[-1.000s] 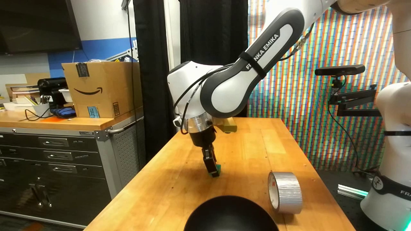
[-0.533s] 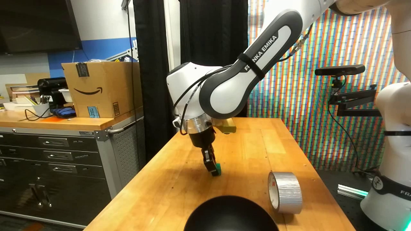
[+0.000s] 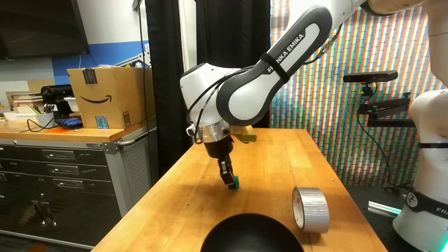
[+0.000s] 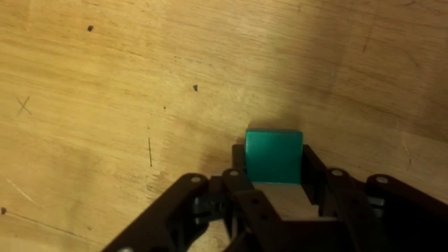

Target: Pick up the green object from the table and put it in the bowl

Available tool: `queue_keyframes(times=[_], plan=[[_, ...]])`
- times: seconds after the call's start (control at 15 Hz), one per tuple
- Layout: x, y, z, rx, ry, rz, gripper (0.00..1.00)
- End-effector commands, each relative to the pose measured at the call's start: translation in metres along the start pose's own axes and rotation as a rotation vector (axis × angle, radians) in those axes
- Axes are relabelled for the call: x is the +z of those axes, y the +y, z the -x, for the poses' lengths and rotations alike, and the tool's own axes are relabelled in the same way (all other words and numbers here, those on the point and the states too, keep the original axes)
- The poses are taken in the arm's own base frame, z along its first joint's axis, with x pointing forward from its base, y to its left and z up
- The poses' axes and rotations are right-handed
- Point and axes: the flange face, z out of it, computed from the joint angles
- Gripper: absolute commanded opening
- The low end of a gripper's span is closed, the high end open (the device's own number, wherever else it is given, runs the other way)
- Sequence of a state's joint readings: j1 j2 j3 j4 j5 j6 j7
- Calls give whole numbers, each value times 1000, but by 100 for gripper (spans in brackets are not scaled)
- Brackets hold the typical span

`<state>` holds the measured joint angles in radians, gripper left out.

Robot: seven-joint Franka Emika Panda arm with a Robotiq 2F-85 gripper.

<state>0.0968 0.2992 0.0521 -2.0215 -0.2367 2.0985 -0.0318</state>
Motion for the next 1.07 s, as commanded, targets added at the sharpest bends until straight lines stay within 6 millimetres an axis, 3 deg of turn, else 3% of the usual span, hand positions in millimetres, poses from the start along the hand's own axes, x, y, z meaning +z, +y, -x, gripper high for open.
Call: queue_keyframes(times=[0.0, 0.2, 0.67, 1.0], plan=[[-37, -21, 14, -30, 18, 62, 16], [-62, -57, 22, -76, 28, 111, 16], [-109, -166, 44, -213, 45, 216, 16], [-124, -215, 54, -299, 51, 278, 16]])
